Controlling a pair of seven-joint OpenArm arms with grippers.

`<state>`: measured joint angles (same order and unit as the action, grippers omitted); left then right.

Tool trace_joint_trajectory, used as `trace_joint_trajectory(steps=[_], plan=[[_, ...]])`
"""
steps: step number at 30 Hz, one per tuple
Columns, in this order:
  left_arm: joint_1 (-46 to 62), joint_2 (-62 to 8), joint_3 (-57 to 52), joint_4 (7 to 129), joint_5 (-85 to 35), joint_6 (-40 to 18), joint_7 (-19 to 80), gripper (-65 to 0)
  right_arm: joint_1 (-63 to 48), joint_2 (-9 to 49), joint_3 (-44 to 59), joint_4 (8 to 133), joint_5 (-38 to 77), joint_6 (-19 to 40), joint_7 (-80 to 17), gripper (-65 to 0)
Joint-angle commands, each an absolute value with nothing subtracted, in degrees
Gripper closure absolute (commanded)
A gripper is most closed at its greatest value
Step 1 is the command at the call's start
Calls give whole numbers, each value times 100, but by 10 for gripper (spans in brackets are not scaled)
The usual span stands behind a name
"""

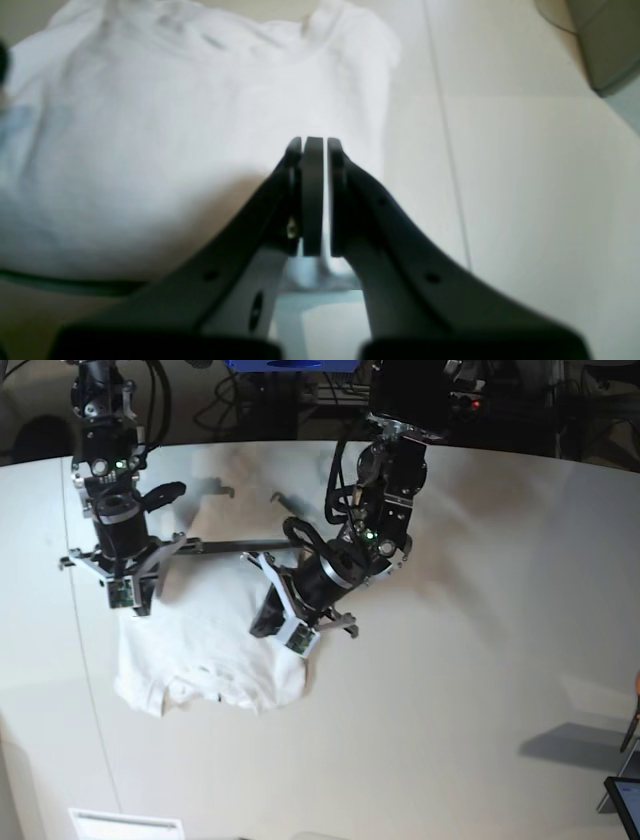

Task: Fold the T-shirt properly
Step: 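Move both grippers over the folded shirt's edge opposite the collar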

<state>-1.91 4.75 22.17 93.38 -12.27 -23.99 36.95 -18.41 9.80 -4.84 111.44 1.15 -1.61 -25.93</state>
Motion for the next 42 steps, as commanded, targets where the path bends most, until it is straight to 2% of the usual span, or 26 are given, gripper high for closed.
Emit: trace_joint_trajectory(steps=[1, 12, 27, 34, 42], plan=[[-207, 453, 2273, 9455, -1332, -2413, 3547, 0, -1798, 1015, -488, 11231, 75, -198, -2422, -17], [-22, 198, 2281, 8549, -1270, -2413, 3547, 0, -2132, 1007, -497, 10818, 92, -215, -2369, -17], [-198, -31, 2273, 7996, -1279, -2413, 3538, 0, -2264, 1007, -488, 9464, 92, -215, -1393, -17], [-145, -31, 2273, 8207, -1297, -2413, 3310, 0, -2343, 1015, -391, 10378, 84, -215, -1411, -17], [119, 4, 1903, 9657, -1332, -2396, 3319, 0, -2149, 1015, -40, 11213, 84, -198, -1745, -17]])
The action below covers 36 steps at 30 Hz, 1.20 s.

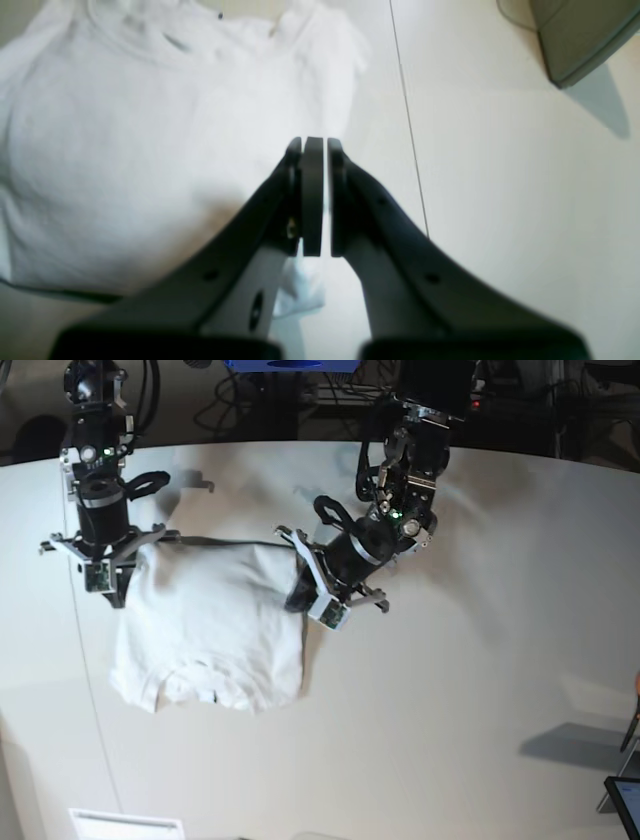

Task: Fold the T-shirt properly
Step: 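Move both grippers over the folded shirt's edge opposite the collar, then press down on the folded shirt with both grippers to flatten it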

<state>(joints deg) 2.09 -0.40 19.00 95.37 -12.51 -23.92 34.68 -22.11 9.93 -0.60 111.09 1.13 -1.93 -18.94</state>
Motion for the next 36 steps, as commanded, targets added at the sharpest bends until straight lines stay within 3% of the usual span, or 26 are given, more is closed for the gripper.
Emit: trace_joint_trajectory(steps=[1, 7, 13, 23, 36], plan=[[92, 22, 1903, 9745, -1332, -2396, 3319, 0, -2097, 1024, -48, 11213, 84, -189, -1754, -17], [-268, 444, 1886, 9666, -1288, -2396, 3319, 0, -1648, 1015, -207, 11178, 101, -180, -2070, -17], [-813, 900, 1921, 8435, -1279, -2387, 3266, 0, -1262, 1015, -497, 10651, 101, -180, -2088, -17], [-919, 646, 1868, 6879, -1279, -2378, 2404, 0, -1235, 971, -488, 9367, 110, -180, -1525, -17], [-910, 242, 1859, 6791, -1323, -2378, 2290, 0, -1235, 1033, -497, 8637, 101, 84, -919, -17]])
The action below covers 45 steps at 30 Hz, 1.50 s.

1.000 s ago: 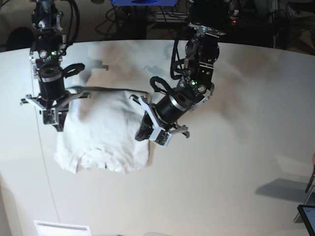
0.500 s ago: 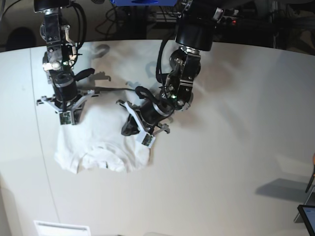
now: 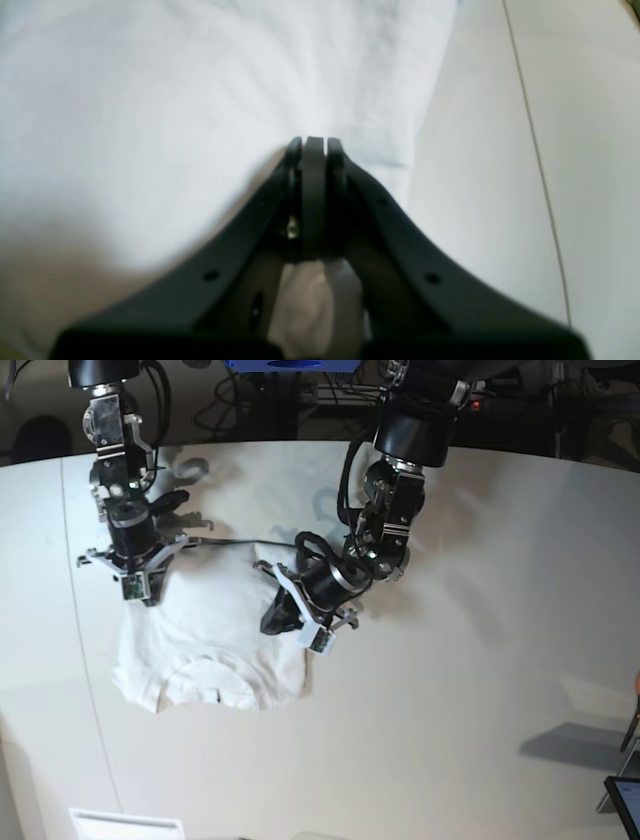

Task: Fold the T-shirt properly
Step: 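Press down on the folded shirt with both grippers to flatten it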

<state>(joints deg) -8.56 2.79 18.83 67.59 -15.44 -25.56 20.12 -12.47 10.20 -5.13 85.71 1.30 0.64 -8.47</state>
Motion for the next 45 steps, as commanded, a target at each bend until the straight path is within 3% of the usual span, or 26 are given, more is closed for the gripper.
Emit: trace_joint_trajectory(steps=[1, 6, 12, 19, 25, 32, 39, 45], plan=[[-919, 242, 1859, 6835, -1323, -2378, 2299, 0, -1235, 1033, -497, 8752, 101, 101, -927, -17], [-892, 251, 1851, 7653, -1332, -2378, 2343, 0, -1253, 1042, -497, 9640, 101, 101, -1200, -17], [-1077, 321, 1903, 8251, -1332, -1912, 2343, 0, -796, 1042, -488, 10193, 101, 101, -1824, -17], [-1587, 778, 1886, 7459, -1341, -1903, 2325, 0, -40, 1033, -488, 9754, 101, 127, -2079, -17], [-2062, 900, 1912, 6290, -1332, -1895, 2229, 0, 505, 1024, -514, 8523, 101, 145, -2044, -17], [-2308, 900, 1877, 5156, -1332, -1895, 1930, 0, 655, 1024, -505, 7345, 101, 154, -1341, -17], [-2237, 900, 1868, 5156, -1332, -1895, 1921, 0, 620, 1024, -488, 7187, 101, 418, -1244, -17], [-2114, 900, 1851, 6149, -1341, -1895, 2053, 0, 400, 1051, -488, 8198, 101, 426, -1402, -17]])
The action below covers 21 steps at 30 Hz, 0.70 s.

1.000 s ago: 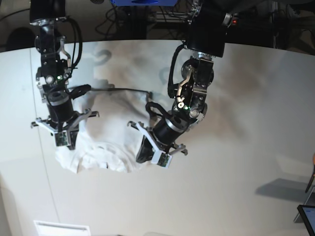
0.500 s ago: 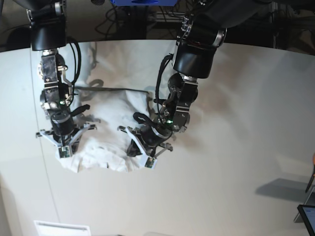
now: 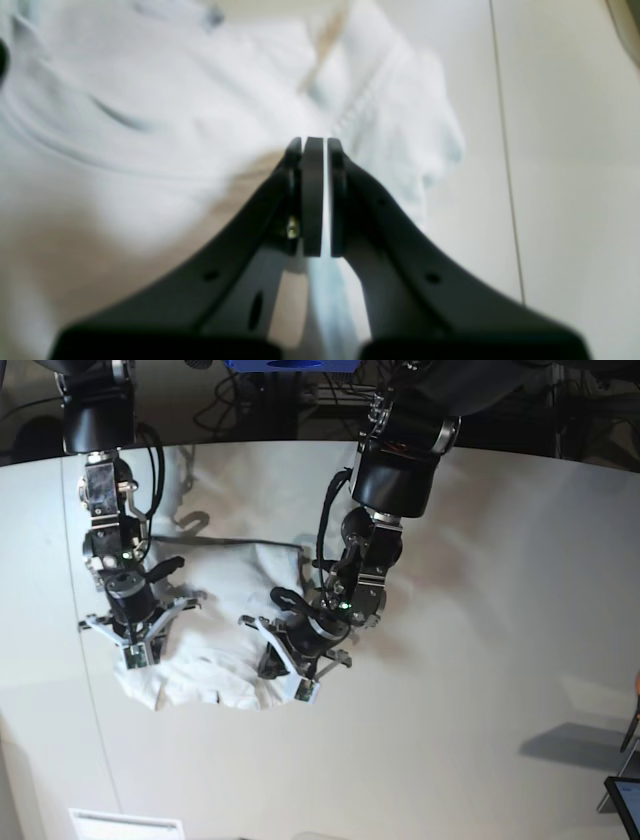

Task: Fold the T-shirt properly
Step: 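Press down on the folded shirt with both grippers to flatten it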

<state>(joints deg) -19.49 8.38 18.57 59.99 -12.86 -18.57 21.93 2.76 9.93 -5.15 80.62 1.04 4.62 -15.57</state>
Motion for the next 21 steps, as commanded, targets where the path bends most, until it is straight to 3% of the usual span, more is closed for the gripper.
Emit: trace_joint_trajectory(steps=[1, 9, 14, 21], plan=[[-2088, 900, 1815, 6387, -1341, -1895, 2176, 0, 356, 1059, -488, 8391, 101, 435, -1490, -17], [-1051, 646, 1437, 8497, -1051, -1895, 2571, 0, -303, 1138, -57, 9754, 92, 453, -1578, -17], [-479, 532, 1455, 8787, -321, -1895, 2536, 0, -585, 1138, -31, 9877, 101, 453, -1560, -17], [-180, 576, 1675, 9103, -268, -1903, 2536, 0, -708, 910, -40, 9877, 101, 453, -1578, -17]])
